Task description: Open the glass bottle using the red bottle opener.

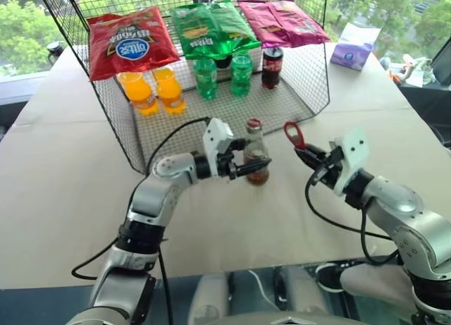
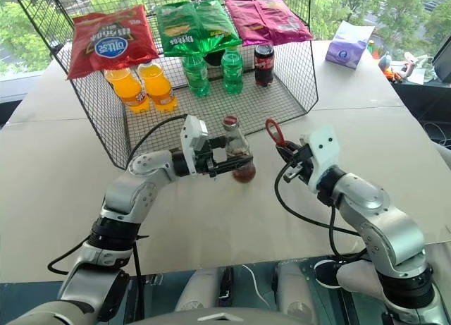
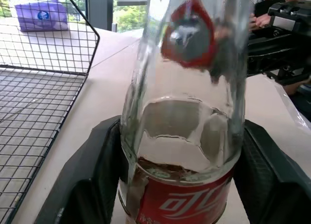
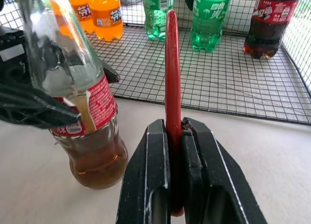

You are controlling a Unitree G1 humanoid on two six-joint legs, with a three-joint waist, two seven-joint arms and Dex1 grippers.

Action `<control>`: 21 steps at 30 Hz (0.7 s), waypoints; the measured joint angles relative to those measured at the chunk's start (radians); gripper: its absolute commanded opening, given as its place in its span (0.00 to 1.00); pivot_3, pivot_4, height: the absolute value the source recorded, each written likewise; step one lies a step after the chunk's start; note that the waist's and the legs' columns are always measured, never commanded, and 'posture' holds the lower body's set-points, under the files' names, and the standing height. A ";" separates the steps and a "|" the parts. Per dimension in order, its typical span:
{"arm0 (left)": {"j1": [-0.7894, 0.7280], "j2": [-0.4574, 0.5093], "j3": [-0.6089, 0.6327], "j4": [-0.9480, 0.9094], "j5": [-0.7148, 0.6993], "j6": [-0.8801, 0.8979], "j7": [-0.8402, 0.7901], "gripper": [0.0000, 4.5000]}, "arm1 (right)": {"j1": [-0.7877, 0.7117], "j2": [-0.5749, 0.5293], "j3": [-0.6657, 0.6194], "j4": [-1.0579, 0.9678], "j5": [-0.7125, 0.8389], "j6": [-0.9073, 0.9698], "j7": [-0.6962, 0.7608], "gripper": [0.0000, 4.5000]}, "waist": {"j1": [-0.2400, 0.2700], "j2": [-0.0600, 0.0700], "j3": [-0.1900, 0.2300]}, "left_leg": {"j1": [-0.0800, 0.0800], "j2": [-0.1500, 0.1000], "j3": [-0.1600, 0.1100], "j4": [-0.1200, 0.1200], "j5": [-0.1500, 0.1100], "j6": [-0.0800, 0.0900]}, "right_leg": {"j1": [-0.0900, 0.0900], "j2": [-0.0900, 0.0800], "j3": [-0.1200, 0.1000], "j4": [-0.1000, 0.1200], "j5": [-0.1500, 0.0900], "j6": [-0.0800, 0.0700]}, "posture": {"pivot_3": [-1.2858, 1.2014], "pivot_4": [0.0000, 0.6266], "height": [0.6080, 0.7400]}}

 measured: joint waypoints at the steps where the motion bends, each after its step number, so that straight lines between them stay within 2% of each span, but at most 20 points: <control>1: 0.000 0.000 0.000 0.003 0.001 -0.006 -0.003 0.99 | 0.000 0.003 0.000 0.000 -0.001 0.000 0.000 0.00 | 0.000 0.000 0.000 | 0.000 0.000 0.000 0.000 0.000 0.000 | 0.000 0.000 0.000 0.000 0.000 0.000 | 0.52 0.24 1.00; 13: -0.027 -0.008 0.002 0.014 -0.003 0.005 -0.009 0.99 | -0.015 0.012 0.002 -0.003 -0.012 0.006 0.017 0.00 | 0.001 0.000 0.000 | 0.000 0.000 0.000 0.001 0.000 0.000 | 0.000 0.000 0.000 0.001 0.000 0.000 | 0.52 0.24 1.00; 15: -0.026 0.003 0.002 0.002 -0.003 0.009 -0.020 0.87 | -0.017 0.012 0.002 -0.003 -0.012 0.007 0.021 0.00 | 0.002 0.000 0.000 | 0.000 0.000 0.000 0.001 0.000 0.000 | 0.000 0.000 0.000 0.001 0.000 0.000 | 0.52 0.24 1.00; 17: -0.026 0.007 0.002 -0.007 -0.004 0.009 -0.027 0.80 | -0.017 0.012 0.002 -0.003 -0.012 0.008 0.021 0.00 | 0.002 0.000 0.000 | 0.000 0.000 0.000 0.001 0.000 0.000 | 0.000 0.000 0.000 0.001 0.000 0.000 | 0.52 0.24 1.00; 19: -0.026 0.007 0.003 -0.015 -0.008 0.009 -0.031 0.56 | -0.017 0.012 0.002 -0.004 -0.012 0.009 0.022 0.00 | 0.002 0.000 0.000 | 0.000 0.000 0.000 0.001 0.000 0.000 | 0.000 0.000 0.000 0.001 0.000 0.000 | 0.52 0.24 1.00; 20: -0.026 0.007 0.008 -0.015 -0.009 0.009 -0.030 0.50 | -0.018 0.012 0.002 -0.005 -0.012 0.009 0.023 0.00 | 0.002 0.000 0.000 | 0.000 0.000 0.000 0.001 0.000 0.000 | 0.000 0.000 0.000 0.001 0.000 0.000 | 0.52 0.24 1.00; 21: -0.025 0.010 0.010 -0.015 -0.011 0.010 -0.031 0.50 | -0.018 0.012 0.002 -0.005 -0.012 0.009 0.023 0.00 | 0.002 0.000 0.000 | 0.000 0.000 0.000 0.001 0.000 0.000 | 0.000 0.000 0.000 0.001 0.000 0.000 | 0.52 0.24 1.00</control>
